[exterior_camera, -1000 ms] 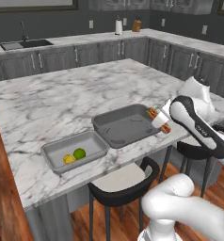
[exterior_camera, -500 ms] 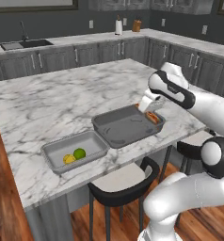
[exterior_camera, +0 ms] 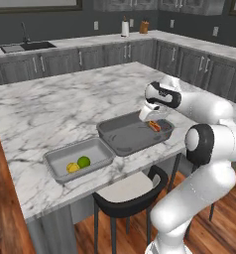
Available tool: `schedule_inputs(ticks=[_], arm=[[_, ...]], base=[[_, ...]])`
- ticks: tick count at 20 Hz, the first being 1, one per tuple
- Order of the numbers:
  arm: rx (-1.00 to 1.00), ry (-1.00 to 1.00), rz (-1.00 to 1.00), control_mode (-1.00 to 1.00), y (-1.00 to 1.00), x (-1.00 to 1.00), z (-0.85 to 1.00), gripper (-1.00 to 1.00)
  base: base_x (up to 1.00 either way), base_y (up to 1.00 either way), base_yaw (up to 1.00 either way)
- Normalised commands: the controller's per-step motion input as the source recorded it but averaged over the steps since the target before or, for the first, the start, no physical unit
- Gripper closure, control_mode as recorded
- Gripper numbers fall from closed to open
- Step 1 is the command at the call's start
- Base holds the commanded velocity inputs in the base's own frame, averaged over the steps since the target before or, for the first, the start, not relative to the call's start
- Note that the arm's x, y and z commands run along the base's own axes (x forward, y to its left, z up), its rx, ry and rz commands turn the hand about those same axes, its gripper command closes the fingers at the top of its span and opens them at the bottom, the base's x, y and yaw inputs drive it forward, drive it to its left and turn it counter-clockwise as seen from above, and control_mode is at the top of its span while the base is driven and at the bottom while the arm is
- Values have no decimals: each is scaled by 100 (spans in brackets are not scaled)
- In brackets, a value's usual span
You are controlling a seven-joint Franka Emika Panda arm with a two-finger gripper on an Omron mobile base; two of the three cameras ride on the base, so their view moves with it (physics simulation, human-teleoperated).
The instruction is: Place the cold items (lemon and lime) from the fridge in one tupperware on the dining counter. Place the warm items (hot dog and kebab skewer) in the stove area in another tupperware.
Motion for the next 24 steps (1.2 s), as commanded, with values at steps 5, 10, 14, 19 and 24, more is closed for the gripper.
schedule_inputs(ticks=[5,10,14,19,24], arm=[[0,-16,19,-100,-27,47,-67,100],[0,-11,20,-100,-38,59,-60,100],[0,-10,21,-100,-37,70,-39,100],[3,-8,21,-100,-47,70,-25,100],[5,-14,19,-100,-72,24,-17,-100]], base=[[0,0,0],[0,0,0],[0,0,0],[0,0,0],[0,0,0]])
